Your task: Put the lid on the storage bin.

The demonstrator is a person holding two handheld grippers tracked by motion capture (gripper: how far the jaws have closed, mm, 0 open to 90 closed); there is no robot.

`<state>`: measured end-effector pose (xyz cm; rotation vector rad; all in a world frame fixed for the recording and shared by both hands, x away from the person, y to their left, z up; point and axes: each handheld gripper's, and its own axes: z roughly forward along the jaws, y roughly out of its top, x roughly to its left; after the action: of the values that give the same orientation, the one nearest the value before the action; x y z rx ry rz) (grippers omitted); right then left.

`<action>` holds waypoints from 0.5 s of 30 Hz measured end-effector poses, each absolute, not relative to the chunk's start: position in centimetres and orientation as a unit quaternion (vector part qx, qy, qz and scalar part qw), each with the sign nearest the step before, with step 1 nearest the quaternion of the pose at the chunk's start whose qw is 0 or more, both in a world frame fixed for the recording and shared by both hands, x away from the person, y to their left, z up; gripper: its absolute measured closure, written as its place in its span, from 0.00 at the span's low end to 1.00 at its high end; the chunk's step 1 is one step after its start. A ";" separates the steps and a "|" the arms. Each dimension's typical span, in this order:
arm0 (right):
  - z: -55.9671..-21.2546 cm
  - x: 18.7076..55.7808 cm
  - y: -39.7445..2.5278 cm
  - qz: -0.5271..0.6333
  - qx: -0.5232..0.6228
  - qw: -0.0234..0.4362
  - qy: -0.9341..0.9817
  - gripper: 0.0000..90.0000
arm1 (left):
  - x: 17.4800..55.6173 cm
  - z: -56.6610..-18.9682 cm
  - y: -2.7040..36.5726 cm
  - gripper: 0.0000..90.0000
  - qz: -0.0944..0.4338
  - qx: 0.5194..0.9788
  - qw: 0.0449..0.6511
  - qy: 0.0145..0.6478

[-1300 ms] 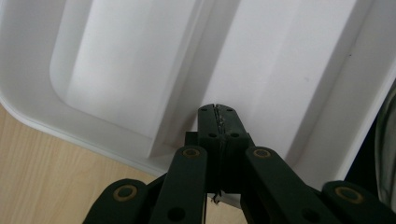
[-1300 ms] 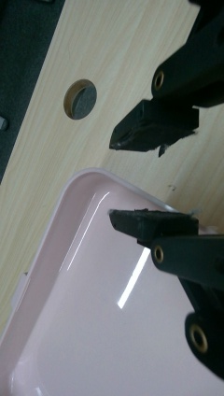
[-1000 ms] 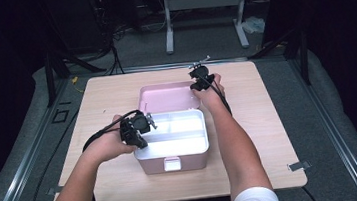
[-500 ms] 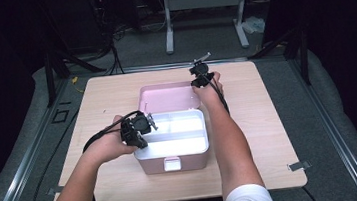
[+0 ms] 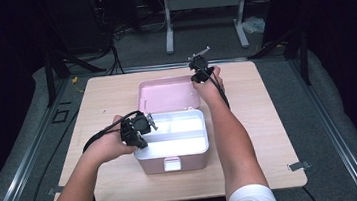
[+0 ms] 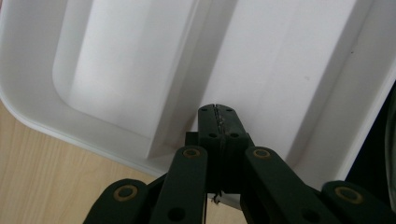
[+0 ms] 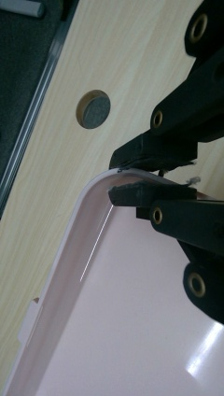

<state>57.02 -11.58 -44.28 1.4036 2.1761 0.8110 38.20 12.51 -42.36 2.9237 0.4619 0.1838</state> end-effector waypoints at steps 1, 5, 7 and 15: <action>-44.1 57.0 -11.7 0.296 0.504 0.208 0.784 0.91 | 38.2 -42.4 12.5 1.00 0.062 0.982 0.087 0.154; -43.5 56.7 -12.2 0.314 0.494 0.210 0.783 0.90 | 38.2 -42.4 12.5 1.00 0.062 0.982 0.089 0.155; -43.1 56.6 -12.5 0.324 0.488 0.205 0.784 0.90 | 38.2 -42.4 12.5 1.00 0.060 0.982 0.089 0.156; -41.0 55.7 -13.2 0.355 0.459 0.215 0.785 0.91 | 38.1 -42.4 12.5 1.00 0.064 0.982 0.090 0.155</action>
<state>55.70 -13.23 -41.01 1.2719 2.1775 0.9851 38.14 12.53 -42.39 2.9192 0.4623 0.1906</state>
